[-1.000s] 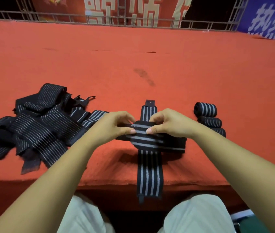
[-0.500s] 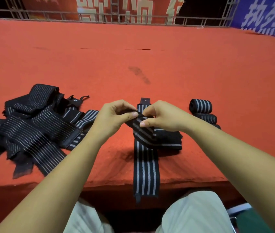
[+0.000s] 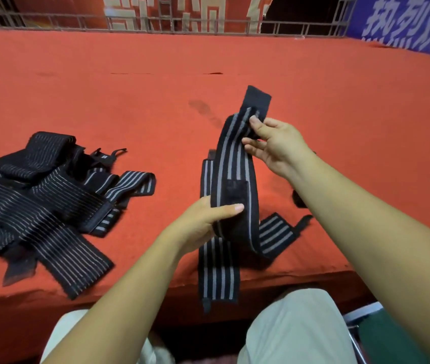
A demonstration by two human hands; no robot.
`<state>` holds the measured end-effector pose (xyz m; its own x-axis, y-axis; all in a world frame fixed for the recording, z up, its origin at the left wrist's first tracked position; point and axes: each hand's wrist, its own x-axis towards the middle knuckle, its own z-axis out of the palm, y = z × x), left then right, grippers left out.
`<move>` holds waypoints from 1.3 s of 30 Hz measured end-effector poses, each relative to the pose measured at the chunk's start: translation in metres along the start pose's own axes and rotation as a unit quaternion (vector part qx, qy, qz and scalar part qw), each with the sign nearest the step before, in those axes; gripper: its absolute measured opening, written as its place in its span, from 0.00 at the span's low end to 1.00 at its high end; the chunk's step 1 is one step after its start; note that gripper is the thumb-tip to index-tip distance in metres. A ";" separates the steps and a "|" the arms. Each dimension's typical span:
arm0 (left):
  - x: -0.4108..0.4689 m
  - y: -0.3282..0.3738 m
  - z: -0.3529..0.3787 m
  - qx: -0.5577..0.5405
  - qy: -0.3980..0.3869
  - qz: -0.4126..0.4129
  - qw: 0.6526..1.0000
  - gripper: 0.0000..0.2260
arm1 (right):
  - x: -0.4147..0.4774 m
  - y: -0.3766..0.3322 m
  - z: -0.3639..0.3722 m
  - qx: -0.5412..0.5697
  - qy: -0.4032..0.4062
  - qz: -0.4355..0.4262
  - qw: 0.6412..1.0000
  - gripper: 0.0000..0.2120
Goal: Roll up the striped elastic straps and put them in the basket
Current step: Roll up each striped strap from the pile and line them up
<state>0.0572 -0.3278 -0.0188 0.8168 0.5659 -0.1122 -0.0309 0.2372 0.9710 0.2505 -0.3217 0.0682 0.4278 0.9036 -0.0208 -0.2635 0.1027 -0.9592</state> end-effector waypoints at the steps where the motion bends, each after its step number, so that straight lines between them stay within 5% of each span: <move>1: -0.003 0.002 0.000 -0.002 -0.020 -0.007 1.000 0.15 | 0.005 0.001 -0.005 0.023 0.017 -0.005 1.000 0.04; 9: -0.023 -0.006 -0.009 -0.008 -0.090 -0.049 0.995 0.14 | 0.026 0.002 -0.034 0.043 0.103 -0.117 0.987 0.04; 16: -0.023 -0.050 -0.028 0.081 0.093 -0.152 0.981 0.09 | 0.016 0.021 -0.025 -0.031 0.066 -0.123 0.990 0.05; 20: -0.023 -0.056 -0.029 0.082 0.124 -0.160 0.976 0.10 | 0.012 0.034 -0.019 -0.057 0.052 -0.121 0.990 0.06; 29: -0.028 -0.055 -0.034 0.351 0.079 -0.120 0.925 0.13 | 0.009 0.042 -0.006 -0.126 0.014 -0.161 0.979 0.04; 37: -0.034 -0.052 -0.033 0.423 0.082 -0.127 0.893 0.12 | 0.014 0.054 -0.003 -0.168 0.002 -0.143 0.975 0.06; 39: -0.037 -0.048 -0.031 0.485 0.069 -0.132 0.862 0.13 | 0.017 0.059 -0.002 -0.179 0.005 -0.136 0.974 0.09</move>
<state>0.0107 -0.3353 -0.0682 0.6436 0.6972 -0.3158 0.6964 -0.3623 0.6196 0.2437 -0.3014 0.0111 0.4495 0.8583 0.2476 0.1788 0.1851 -0.9663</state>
